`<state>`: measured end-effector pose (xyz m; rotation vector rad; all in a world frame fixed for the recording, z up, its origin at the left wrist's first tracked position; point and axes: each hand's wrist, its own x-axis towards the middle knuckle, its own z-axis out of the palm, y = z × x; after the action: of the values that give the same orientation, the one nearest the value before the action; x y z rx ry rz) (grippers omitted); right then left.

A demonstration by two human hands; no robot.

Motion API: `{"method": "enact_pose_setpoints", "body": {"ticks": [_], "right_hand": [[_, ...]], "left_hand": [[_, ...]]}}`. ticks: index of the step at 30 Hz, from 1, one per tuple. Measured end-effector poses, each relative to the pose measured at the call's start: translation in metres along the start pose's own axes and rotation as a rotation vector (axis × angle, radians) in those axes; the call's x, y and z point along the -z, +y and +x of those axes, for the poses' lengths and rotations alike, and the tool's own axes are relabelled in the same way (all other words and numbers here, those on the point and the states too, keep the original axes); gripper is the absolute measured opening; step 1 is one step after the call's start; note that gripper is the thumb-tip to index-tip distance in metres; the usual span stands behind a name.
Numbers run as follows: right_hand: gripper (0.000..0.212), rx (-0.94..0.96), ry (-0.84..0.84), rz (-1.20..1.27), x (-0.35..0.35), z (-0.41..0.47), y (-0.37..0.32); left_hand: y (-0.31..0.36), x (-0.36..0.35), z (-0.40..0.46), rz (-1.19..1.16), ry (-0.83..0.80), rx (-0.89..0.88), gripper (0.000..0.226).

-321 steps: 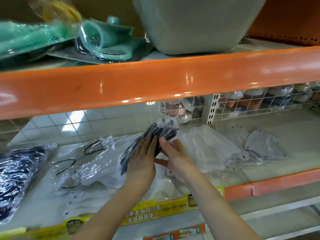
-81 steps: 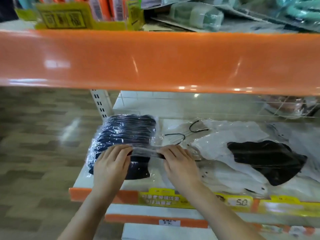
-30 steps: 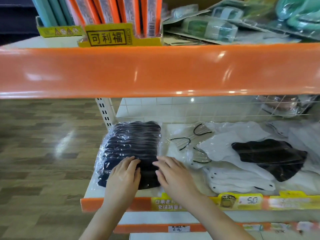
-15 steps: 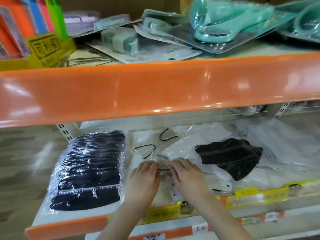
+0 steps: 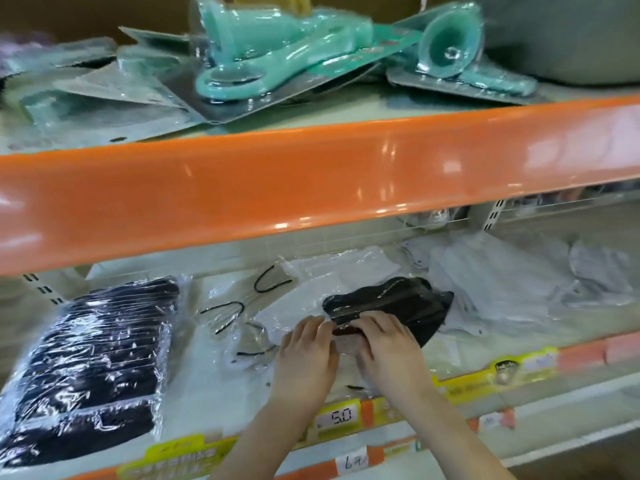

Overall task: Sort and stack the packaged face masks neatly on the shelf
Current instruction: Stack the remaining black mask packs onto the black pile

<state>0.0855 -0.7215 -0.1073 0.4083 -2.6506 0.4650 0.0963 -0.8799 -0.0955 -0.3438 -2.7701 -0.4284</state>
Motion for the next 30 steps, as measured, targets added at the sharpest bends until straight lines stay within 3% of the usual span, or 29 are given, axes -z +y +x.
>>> {"method": "enact_pose_setpoints", "body": {"ticks": [4,7,10,15,19,30], "right_hand": [[0.037,-0.014,0.065,-0.004,0.001,0.001,0.021],[0.041,-0.03,0.067,-0.008,-0.002,0.002,0.035],[0.049,-0.034,0.017,-0.053,-0.005,0.002,0.048],[0.054,-0.056,0.013,-0.128,-0.015,-0.002,0.054],[0.05,-0.036,0.06,-0.135,-0.02,-0.003,0.055],[0.025,-0.061,0.109,-0.068,-0.014,-0.005,0.05]], "left_hand": [[0.018,-0.009,0.009,0.032,0.034,-0.026,0.022],[0.028,-0.016,0.016,0.044,0.004,-0.001,0.043],[0.034,-0.022,0.02,0.042,0.003,0.017,0.046],[0.031,-0.04,0.018,0.062,0.078,0.001,0.024],[0.03,-0.043,0.016,0.007,0.06,0.043,0.038],[0.029,-0.042,0.014,0.004,0.059,0.045,0.039]]}}
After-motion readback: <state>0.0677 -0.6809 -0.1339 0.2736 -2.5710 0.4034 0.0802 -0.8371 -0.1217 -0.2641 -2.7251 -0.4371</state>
